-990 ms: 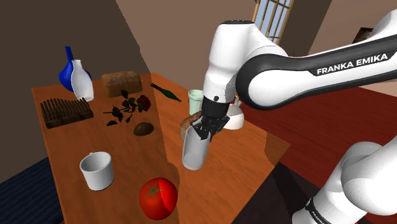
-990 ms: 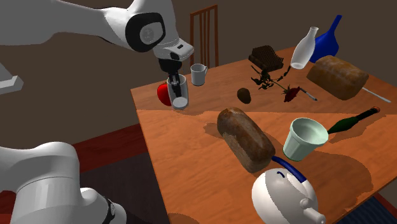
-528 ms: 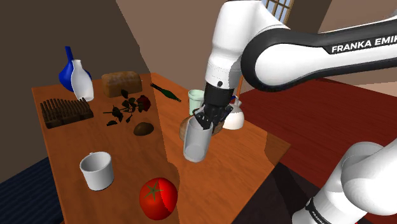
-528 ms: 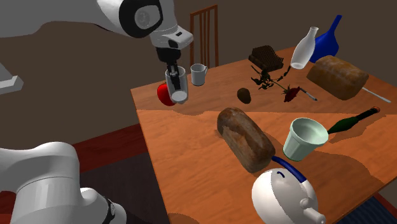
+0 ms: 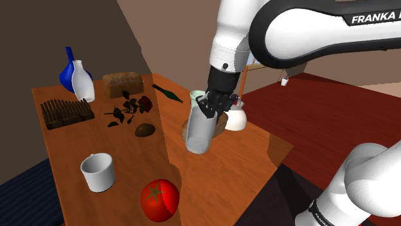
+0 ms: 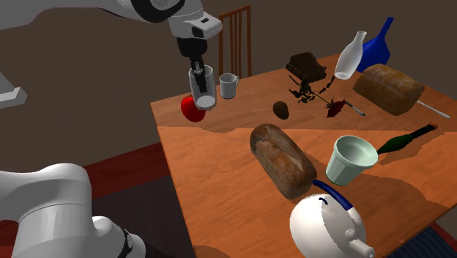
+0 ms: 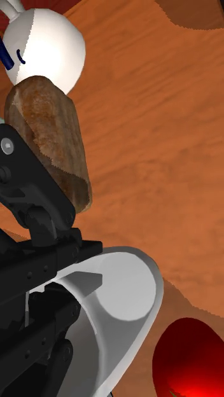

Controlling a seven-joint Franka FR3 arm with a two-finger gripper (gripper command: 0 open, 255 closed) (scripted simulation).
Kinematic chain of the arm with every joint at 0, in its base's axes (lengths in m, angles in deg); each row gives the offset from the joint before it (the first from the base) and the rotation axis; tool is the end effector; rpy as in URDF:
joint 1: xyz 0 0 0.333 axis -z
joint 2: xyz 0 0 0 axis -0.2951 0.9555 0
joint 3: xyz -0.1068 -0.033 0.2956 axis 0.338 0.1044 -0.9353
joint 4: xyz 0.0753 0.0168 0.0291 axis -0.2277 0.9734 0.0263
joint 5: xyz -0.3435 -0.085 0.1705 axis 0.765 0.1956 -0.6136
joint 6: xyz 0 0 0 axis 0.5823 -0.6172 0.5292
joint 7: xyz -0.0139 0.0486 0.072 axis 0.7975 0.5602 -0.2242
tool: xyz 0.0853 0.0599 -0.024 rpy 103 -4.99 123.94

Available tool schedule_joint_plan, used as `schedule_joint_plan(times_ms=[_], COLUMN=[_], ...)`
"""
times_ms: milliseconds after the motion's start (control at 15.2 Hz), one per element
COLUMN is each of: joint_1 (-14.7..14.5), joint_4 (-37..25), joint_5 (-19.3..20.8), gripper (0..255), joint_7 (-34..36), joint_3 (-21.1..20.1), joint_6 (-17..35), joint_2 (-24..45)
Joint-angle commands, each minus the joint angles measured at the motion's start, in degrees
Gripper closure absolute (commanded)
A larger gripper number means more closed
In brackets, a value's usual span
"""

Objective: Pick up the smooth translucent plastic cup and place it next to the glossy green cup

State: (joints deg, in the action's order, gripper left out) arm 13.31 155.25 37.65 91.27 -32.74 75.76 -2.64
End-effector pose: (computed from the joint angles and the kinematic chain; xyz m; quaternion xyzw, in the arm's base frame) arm 0.3657 0.2712 0.5458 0.9946 -0.0890 0.0517 0.0147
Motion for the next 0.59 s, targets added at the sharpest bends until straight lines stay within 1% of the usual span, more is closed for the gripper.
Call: schedule_joint_plan(times_ms=[0,396,462,528], joint_1=[0.03,0.31,0.32,0.95], joint_4=[-1.46,-6.28,-6.47,-7.49], joint_5=[0.04,0.39,0.41,1.11], gripper=[255,255,255,255], joint_7=[-0.05,-0.17,-0.17,-0.85], joint_3=[0.19,0.65,0.66,1.02], joint_6=[-1.59,-6.16,-6.34,-6.04], joint_2=[-0.15,0.13,0.14,1.58])
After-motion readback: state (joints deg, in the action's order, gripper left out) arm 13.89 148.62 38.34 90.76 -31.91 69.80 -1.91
